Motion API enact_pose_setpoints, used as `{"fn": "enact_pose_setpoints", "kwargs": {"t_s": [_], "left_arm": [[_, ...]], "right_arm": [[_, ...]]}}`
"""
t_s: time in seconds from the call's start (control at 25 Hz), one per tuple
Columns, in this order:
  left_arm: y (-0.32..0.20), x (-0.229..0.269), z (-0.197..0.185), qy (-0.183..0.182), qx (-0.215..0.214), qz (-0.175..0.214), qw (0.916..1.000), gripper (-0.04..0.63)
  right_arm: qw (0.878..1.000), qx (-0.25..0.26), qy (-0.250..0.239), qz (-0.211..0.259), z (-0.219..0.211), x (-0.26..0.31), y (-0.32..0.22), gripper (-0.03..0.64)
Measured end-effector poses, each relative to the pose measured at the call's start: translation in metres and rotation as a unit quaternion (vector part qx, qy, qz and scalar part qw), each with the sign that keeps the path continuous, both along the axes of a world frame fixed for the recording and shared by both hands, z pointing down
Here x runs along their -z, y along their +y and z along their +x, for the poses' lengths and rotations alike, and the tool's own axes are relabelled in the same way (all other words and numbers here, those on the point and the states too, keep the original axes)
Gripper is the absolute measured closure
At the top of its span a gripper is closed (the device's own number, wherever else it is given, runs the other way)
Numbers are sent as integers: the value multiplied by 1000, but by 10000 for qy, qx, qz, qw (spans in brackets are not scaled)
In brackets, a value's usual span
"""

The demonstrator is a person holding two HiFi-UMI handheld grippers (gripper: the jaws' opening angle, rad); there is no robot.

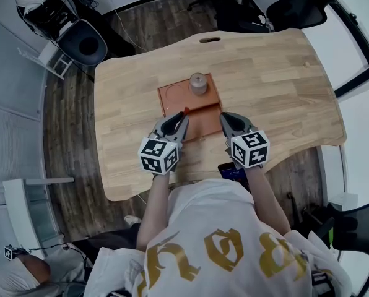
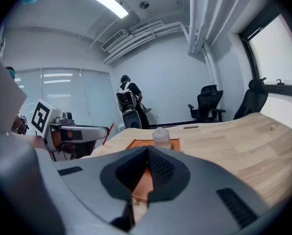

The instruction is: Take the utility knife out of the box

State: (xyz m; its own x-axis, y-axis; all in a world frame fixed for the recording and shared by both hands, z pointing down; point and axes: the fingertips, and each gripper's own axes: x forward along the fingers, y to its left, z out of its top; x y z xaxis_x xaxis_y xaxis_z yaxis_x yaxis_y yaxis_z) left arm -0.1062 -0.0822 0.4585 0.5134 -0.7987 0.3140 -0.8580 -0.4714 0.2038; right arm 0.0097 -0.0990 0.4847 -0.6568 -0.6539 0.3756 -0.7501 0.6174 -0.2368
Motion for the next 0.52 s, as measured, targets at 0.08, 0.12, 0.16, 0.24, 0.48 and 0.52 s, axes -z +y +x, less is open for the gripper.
{"fn": "enact_pose_setpoints", "kwargs": {"t_s": [0.08, 0.12, 0.16, 0.24, 0.48, 0.52], "left_arm": [[0, -2, 0, -10, -12, -17, 10000, 537], [-1, -3, 1, -16, -24, -26, 10000, 537], [-1, -4, 2, -19, -43, -32, 10000, 537], [0, -4, 5, -14, -79, -38, 10000, 537], [0, -1, 9, -14, -147, -42, 9999, 537], [0, -1, 10, -14, -155, -42, 9999, 537]], "right_arm": [[10000, 5, 3, -9, 0, -2, 1, 606], [10000, 8, 3, -11, 0, -2, 1, 606], [10000, 14, 4, -11, 0, -3, 1, 606], [10000, 33, 4, -19, 0, -3, 2, 606], [10000, 45, 25, -4, 0, 1, 1, 606], [10000, 47, 29, 2, 0, 2, 0, 606]]}}
